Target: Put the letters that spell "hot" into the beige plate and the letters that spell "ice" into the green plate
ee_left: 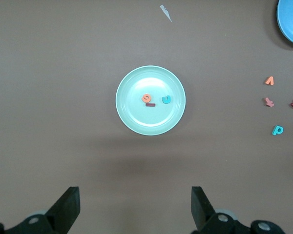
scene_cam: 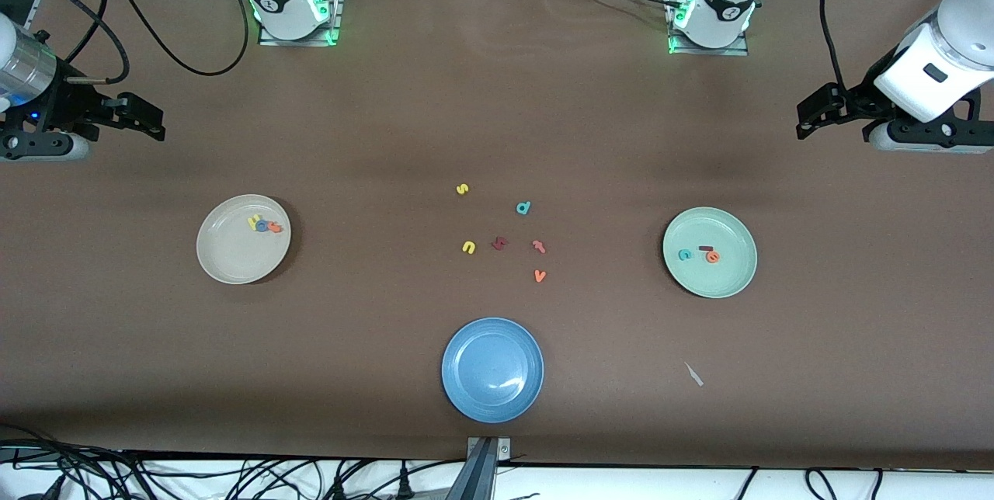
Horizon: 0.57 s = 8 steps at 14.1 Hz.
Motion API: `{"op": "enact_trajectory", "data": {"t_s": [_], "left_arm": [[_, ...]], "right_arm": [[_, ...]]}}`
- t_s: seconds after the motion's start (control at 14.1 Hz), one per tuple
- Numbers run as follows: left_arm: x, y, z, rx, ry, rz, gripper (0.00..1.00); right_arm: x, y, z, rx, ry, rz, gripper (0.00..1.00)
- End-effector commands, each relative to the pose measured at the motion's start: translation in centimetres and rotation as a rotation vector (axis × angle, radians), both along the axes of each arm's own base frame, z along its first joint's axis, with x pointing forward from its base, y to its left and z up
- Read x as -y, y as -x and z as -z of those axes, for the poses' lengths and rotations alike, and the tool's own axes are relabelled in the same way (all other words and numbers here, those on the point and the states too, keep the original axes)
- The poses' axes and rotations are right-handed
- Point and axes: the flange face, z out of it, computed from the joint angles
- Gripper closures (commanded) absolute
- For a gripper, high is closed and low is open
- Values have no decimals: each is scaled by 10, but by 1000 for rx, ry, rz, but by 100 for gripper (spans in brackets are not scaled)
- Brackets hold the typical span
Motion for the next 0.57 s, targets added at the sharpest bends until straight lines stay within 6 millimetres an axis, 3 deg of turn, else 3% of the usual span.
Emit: {"op": "enact_trajectory", "data": {"t_s": [0.0, 0.5], "left_arm": [[-2, 1, -4, -24, 12, 18, 0], [-7, 2, -3, -35, -27, 70, 0]], "right_arm": [[2, -3, -3, -9, -15, 1, 0], [-7, -3, 0, -17, -12, 17, 0]]}}
